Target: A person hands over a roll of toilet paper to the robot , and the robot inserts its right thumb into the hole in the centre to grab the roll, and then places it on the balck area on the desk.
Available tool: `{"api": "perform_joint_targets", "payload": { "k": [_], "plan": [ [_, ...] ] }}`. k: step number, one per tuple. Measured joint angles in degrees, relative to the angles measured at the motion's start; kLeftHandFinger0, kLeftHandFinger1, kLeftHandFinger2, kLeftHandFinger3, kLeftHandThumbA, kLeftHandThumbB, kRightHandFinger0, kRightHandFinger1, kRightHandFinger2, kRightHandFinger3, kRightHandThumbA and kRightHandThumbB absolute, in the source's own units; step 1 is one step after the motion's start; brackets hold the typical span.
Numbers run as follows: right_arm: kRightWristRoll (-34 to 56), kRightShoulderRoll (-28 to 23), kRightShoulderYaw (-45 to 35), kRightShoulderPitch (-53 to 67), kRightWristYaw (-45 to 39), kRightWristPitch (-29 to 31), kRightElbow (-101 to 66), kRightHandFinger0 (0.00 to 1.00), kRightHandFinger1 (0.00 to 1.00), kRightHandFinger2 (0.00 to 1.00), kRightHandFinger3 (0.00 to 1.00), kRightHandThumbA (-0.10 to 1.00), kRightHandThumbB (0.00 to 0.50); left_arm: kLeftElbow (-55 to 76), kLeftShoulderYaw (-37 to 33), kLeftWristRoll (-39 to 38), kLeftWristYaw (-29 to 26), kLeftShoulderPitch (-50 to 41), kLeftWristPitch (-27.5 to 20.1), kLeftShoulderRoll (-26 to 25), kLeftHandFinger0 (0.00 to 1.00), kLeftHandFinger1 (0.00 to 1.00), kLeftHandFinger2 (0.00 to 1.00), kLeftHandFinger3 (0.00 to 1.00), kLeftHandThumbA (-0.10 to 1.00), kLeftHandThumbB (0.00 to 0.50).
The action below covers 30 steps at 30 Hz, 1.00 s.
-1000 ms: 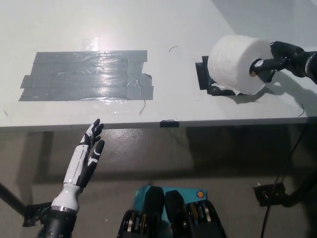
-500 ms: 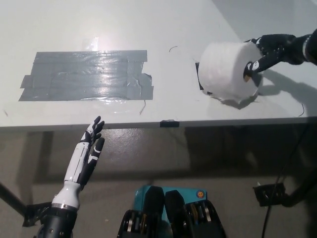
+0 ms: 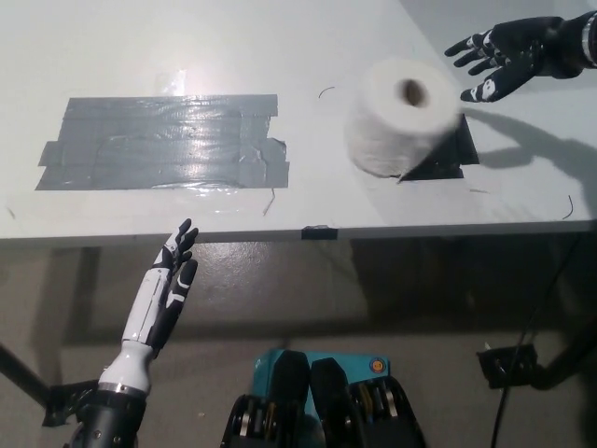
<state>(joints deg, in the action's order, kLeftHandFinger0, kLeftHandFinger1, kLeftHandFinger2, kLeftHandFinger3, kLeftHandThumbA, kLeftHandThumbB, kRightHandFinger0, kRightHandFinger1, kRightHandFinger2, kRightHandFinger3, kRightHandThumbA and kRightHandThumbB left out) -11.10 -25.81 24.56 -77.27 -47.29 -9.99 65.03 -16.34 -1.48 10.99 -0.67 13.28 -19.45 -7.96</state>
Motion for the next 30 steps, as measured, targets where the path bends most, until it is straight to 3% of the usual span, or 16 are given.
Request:
{"api": "perform_joint_targets", "payload": {
  "k": [4,6,8,10,11,14,15,18,22,26,29,30],
  "plan": [
    [-0.3,0.0,-0.2,0.0,-0.1,-0.1,0.0,1.0,1.0,1.0,1.0,0.65,0.383,0.0,0.0,0.1,0.0,0.0,-0.1,0.0,1.0,1.0,1.0,1.0,0.99,0.085],
    [-0.5,0.0,-0.5,-0.1,-0.1,-0.3,0.0,1.0,1.0,1.0,1.0,0.65,0.408,0.0,0.0,0.1,0.0,0.0,-0.1,0.0,1.0,1.0,1.0,1.0,0.99,0.081],
    [-0.8,0.0,-0.8,-0.1,0.1,-0.5,-0.1,1.0,1.0,1.0,1.0,0.76,0.418,0.0,0.0,0.2,0.0,0.0,-0.1,0.0,1.0,1.0,1.0,1.0,0.99,0.073],
    [-1.3,-0.2,-1.0,-0.1,0.7,-0.5,-0.9,1.0,1.0,1.0,1.0,0.77,0.42,0.0,0.0,0.2,0.0,0.0,-0.1,0.0,1.0,1.0,1.0,1.0,0.98,0.07],
    [-1.4,-0.4,-1.1,-0.1,1.0,-0.4,-1.6,1.0,1.0,1.0,1.0,0.72,0.414,0.0,-0.1,0.2,0.0,0.0,-0.1,0.0,1.0,1.0,1.0,1.0,0.98,0.067],
    [-1.4,-1.0,-3.4,0.1,2.6,-0.2,-4.4,1.0,1.0,1.0,1.0,0.78,0.397,0.0,-0.1,0.3,0.0,0.0,-0.1,0.0,1.0,1.0,1.0,1.0,0.98,0.074],
    [-1.4,-1.2,-3.9,0.1,2.8,-0.1,-5.0,1.0,1.0,1.0,1.0,0.85,0.386,0.0,-0.1,0.3,0.0,0.0,-0.1,0.0,1.0,1.0,1.0,1.0,0.98,0.082],
    [-1.2,-2.7,-7.3,1.1,4.4,-0.2,-11.7,1.0,1.0,1.0,1.0,0.86,0.406,0.0,-0.1,0.3,0.0,0.1,-0.1,0.0,1.0,1.0,1.0,1.0,0.99,0.098],
    [-0.4,-3.7,-12.1,4.2,5.0,-0.4,-21.5,1.0,1.0,1.0,1.0,0.88,0.389,-0.2,-0.1,0.2,0.0,0.1,0.0,0.0,1.0,1.0,1.0,1.0,0.99,0.092],
    [0.8,-3.7,-15.5,8.9,5.1,-1.1,-29.8,1.0,1.0,1.0,1.0,0.78,0.368,-0.4,-0.1,0.1,0.0,0.3,0.0,0.2,1.0,1.0,1.0,1.0,0.96,0.078],
    [1.7,-3.2,-17.4,12.8,5.1,-2.1,-35.2,1.0,1.0,1.0,1.0,0.82,0.364,-0.6,-0.1,0.1,0.0,0.4,0.1,0.2,1.0,1.0,1.0,1.0,0.96,0.07],
    [1.8,-3.0,-18.0,13.8,5.1,-2.4,-36.5,1.0,1.0,1.0,1.0,0.87,0.373,-0.7,-0.1,0.0,0.0,0.4,0.1,0.2,1.0,1.0,1.0,1.0,0.95,0.069]
  ]
}}
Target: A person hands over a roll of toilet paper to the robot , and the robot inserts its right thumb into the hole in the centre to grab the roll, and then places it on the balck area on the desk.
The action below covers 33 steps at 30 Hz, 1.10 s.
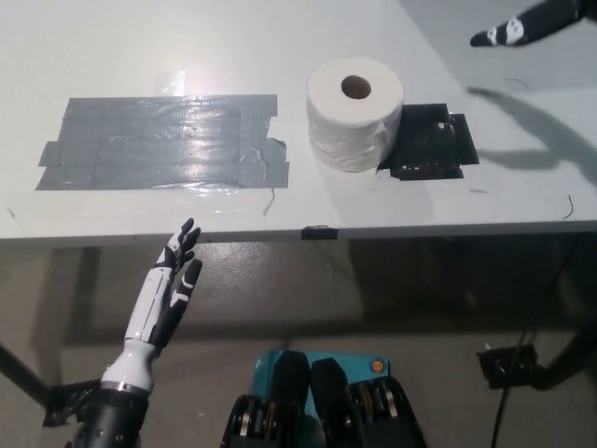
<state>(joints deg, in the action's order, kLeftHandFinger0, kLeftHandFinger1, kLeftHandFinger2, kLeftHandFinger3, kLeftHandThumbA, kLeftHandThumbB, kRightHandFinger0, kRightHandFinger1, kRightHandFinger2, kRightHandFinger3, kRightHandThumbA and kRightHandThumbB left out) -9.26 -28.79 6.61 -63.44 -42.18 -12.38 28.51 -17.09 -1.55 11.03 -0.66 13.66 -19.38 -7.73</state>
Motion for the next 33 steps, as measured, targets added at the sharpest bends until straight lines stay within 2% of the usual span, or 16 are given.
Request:
{"api": "perform_joint_targets", "payload": {
  "k": [3,4,6,9,13,16,19,20,22,23,25,26,28,31,33],
  "plan": [
    [1.1,0.8,-1.9,4.9,0.1,-1.0,-6.1,1.0,1.0,1.0,1.0,0.86,0.345,-0.5,0.0,-0.1,0.0,0.2,0.1,0.1,1.0,1.0,1.0,1.0,0.95,0.069],
    [1.4,1.1,-2.4,7.0,0.1,-1.4,-8.5,1.0,1.0,1.0,1.0,0.86,0.316,-0.7,0.0,-0.1,0.0,0.3,0.1,0.1,1.0,1.0,1.0,1.0,0.96,0.078],
    [1.9,1.5,-3.0,9.1,0.1,-1.8,-11.2,1.0,1.0,1.0,1.0,0.91,0.294,-1.0,0.0,-0.1,0.0,0.3,0.1,0.1,1.0,1.0,1.0,1.0,0.97,0.082],
    [2.7,2.7,-4.1,14.6,0.2,-2.6,-16.7,1.0,1.0,1.0,1.0,0.96,0.304,-1.3,0.0,-0.1,0.0,0.4,0.2,0.2,1.0,1.0,1.0,1.0,1.0,0.098],
    [4.2,4.9,-5.5,23.3,0.4,-3.5,-25.9,1.0,1.0,1.0,1.0,0.95,0.297,-1.5,0.0,-0.2,0.0,0.4,0.2,0.4,1.0,1.0,1.0,1.0,1.0,0.099],
    [5.3,6.8,-6.1,29.0,0.6,-4.0,-31.6,1.0,1.0,1.0,1.0,0.92,0.316,-1.5,0.0,-0.3,0.0,0.3,0.2,0.6,1.0,1.0,1.0,1.0,1.0,0.094],
    [6.8,9.8,-6.9,35.7,1.2,-4.4,-37.7,1.0,1.0,1.0,1.0,0.95,0.268,-1.5,0.0,-0.3,0.0,0.0,0.2,1.0,1.0,1.0,1.0,1.0,1.0,0.112],
    [7.7,11.1,-7.3,38.5,1.4,-4.5,-40.5,1.0,1.0,1.0,1.0,0.94,0.269,-1.5,0.0,-0.3,0.0,-0.2,0.2,1.1,1.0,1.0,1.0,1.0,1.0,0.114],
    [9.2,13.4,-8.3,43.0,1.9,-4.5,-44.7,1.0,1.0,1.0,1.0,0.94,0.207,-1.5,0.0,-0.3,0.0,-0.7,0.2,1.4,1.0,1.0,1.0,1.0,1.0,0.109],
    [9.7,14.1,-8.6,44.1,2.1,-4.5,-45.7,1.0,1.0,1.0,1.0,0.91,0.179,-1.5,0.0,-0.4,0.0,-0.9,0.2,1.4,1.0,1.0,1.0,1.0,1.0,0.116],
    [12.1,17.4,-10.2,49.2,3.0,-4.5,-49.8,1.0,1.0,1.0,1.0,0.83,0.184,-1.4,0.0,-0.4,0.0,-1.6,0.1,1.5,1.0,1.0,1.0,1.0,1.0,0.114],
    [12.6,18.1,-10.5,50.3,3.2,-4.4,-50.4,1.0,1.0,1.0,1.0,0.82,0.178,-1.4,0.0,-0.4,0.0,-1.9,0.1,1.5,1.0,1.0,1.0,1.0,1.0,0.114],
    [15.6,22.8,-13.0,55.1,5.3,-3.7,-50.8,1.0,1.0,1.0,1.0,0.78,0.156,-1.1,0.0,-0.7,0.0,-3.5,-0.3,1.6,1.0,1.0,1.0,1.0,1.0,0.121],
    [17.4,25.7,-14.7,56.9,7.1,-2.6,-47.4,1.0,1.0,1.0,1.0,0.7,0.08,-0.9,0.0,-1.1,0.0,-4.9,-0.7,1.7,1.0,1.0,1.0,1.0,0.98,0.126],
    [18.3,26.7,-15.8,57.1,8.6,-1.7,-43.3,1.0,1.0,1.0,1.0,0.7,0.076,-0.8,-0.1,-1.3,0.0,-5.7,-0.9,1.8,1.0,1.0,1.0,1.0,0.98,0.128]
  ]
}}
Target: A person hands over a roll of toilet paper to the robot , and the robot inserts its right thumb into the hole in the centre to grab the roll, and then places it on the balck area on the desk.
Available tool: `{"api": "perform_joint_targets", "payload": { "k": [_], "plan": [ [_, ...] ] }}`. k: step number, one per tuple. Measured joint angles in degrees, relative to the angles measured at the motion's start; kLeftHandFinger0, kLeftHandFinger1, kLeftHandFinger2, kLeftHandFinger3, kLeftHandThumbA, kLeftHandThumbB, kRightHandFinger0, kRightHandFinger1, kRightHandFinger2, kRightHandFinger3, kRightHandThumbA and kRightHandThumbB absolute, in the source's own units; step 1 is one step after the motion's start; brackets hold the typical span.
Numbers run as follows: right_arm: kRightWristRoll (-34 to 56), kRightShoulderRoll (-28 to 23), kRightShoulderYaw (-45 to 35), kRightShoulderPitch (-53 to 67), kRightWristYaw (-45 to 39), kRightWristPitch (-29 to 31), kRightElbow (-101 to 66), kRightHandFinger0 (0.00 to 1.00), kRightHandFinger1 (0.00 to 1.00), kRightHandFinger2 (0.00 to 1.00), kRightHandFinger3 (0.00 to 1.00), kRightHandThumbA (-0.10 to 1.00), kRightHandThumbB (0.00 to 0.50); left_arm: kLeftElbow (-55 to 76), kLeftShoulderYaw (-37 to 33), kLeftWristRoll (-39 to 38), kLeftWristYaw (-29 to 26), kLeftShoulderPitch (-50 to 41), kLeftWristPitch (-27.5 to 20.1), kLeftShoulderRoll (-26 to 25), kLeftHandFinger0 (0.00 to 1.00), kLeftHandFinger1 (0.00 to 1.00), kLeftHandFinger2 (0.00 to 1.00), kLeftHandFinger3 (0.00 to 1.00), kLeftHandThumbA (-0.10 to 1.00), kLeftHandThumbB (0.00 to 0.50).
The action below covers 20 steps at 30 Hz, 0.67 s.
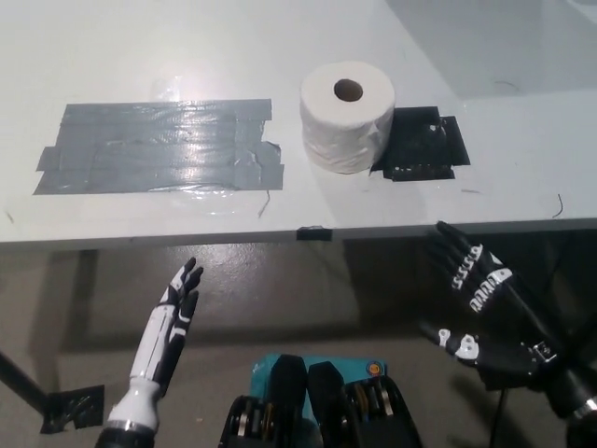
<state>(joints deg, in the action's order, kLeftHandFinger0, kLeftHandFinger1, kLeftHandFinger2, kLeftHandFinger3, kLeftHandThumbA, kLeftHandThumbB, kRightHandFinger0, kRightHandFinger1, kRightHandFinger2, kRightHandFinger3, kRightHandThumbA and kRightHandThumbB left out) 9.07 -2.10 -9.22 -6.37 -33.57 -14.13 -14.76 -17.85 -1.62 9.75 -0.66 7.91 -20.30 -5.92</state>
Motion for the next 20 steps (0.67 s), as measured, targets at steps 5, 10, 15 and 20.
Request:
{"api": "perform_joint_targets", "payload": {
  "k": [5,10,15,20],
  "plan": [
    [0.9,0.7,-2.4,-0.3,3.8,2.5,12.5,1.0,1.0,1.0,1.0,0.71,0.084,0.2,-0.3,-0.2,0.0,-1.7,-0.5,0.1,1.0,1.0,1.0,1.0,0.97,0.131],
    [1.6,0.6,-2.7,-0.3,5.2,5.2,21.5,1.0,1.0,1.0,1.0,0.73,0.089,0.2,-0.6,-0.3,0.0,-2.6,-0.7,0.1,1.0,1.0,1.0,1.0,0.97,0.139],
    [3.0,0.5,-3.0,0.0,5.5,6.3,24.4,1.0,1.0,1.0,1.0,0.74,0.066,0.2,-0.7,-0.3,0.0,-3.3,-1.1,0.4,1.0,1.0,1.0,1.0,0.96,0.142],
    [4.1,0.0,-3.1,0.0,6.0,6.7,24.7,1.0,1.0,1.0,1.0,0.73,0.073,0.2,-0.7,-0.3,0.0,-3.6,-1.5,0.5,1.0,1.0,1.0,1.0,0.96,0.146]
  ]
}}
